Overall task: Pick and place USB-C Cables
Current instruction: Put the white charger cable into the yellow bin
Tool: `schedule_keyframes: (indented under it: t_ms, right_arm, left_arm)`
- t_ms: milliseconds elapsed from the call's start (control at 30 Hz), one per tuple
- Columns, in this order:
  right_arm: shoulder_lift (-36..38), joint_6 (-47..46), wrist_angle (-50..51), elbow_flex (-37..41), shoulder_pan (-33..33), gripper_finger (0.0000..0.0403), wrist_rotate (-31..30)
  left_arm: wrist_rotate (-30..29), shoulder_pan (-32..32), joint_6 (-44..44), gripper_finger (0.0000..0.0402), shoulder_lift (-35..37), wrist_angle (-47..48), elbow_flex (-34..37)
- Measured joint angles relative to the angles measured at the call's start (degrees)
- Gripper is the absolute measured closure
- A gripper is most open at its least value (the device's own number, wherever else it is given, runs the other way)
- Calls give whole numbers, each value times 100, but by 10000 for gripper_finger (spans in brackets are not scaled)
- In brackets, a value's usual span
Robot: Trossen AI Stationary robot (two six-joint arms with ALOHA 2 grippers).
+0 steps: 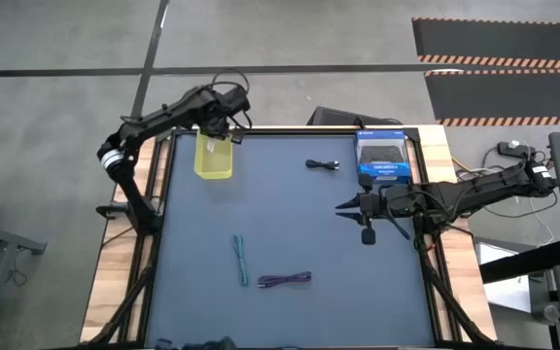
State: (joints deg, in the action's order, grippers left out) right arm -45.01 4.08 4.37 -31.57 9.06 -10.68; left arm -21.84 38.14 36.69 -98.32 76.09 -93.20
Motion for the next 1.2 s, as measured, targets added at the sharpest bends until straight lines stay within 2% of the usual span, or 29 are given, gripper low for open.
schedule_keyframes:
  t_ms: [300,533,900,1200]
  right_arm:
    - [-11,0,54,0,0,346,9]
    - [-11,51,134,0,0,344,9]
    - [-15,52,134,0,0,347,9]
    - [-15,48,134,20,2,350,11]
  left_arm:
    - [107,433,7,381,-329,-48,78]
    - [442,502,8,381,-612,-52,89]
    - [508,582,-107,381,-928,-71,162]
    - [510,654,-103,381,-986,-203,622]
